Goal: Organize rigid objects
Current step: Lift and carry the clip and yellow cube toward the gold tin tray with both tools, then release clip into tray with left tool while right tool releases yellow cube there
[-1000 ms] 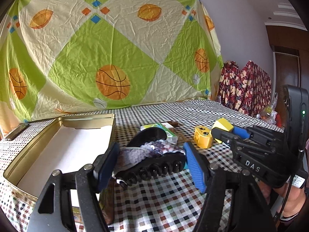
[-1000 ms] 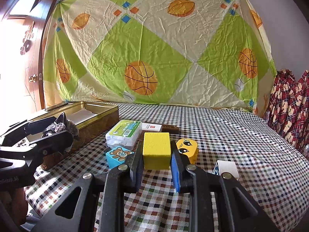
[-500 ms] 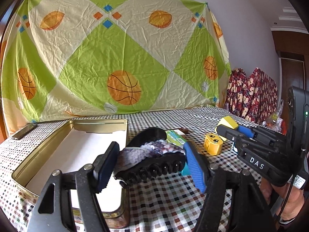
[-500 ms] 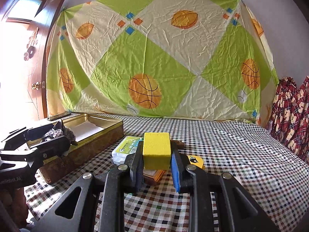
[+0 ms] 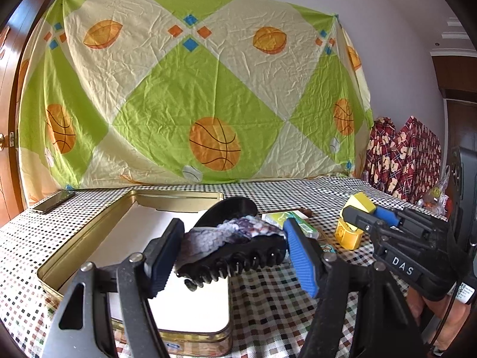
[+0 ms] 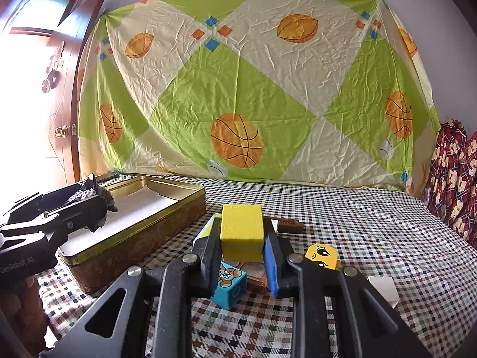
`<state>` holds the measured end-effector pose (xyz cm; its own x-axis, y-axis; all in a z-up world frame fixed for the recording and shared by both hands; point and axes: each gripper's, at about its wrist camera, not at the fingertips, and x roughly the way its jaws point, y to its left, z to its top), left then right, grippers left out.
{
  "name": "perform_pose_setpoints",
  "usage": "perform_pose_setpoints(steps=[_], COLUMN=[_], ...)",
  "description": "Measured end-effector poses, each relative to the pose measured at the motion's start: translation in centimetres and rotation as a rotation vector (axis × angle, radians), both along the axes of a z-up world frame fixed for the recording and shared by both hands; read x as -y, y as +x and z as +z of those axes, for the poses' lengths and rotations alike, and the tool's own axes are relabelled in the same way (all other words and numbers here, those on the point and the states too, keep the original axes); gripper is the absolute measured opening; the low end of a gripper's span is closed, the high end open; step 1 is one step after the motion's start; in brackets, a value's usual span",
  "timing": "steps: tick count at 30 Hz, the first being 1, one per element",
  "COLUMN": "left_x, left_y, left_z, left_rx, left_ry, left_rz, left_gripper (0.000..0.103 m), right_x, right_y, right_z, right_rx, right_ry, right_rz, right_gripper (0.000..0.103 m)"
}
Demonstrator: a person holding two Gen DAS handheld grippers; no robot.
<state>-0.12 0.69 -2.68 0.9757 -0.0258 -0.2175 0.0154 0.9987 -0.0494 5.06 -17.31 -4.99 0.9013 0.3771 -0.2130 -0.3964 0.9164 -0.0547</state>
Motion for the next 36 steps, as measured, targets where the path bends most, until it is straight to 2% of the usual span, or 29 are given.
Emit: perform_pose_setpoints(steps=[20, 36], left_x=[-3.5, -6.7], left_y=[-0.3, -0.6], left_z=[0.1, 0.1], left_rx=[0.024, 0.024], left_ry=[-0.013, -0.049], left_rz=[0.103, 0.150], left_gripper=[0.069, 0.069], right_x=[-4.3, -7.3], right_y=[-0.6, -1.0], right_z=[0.1, 0.1], right_rx=[-0.021, -0.031], right_ry=[0.010, -0.024], right_rz=[0.090, 0.133], right_gripper=[0.027, 0.027])
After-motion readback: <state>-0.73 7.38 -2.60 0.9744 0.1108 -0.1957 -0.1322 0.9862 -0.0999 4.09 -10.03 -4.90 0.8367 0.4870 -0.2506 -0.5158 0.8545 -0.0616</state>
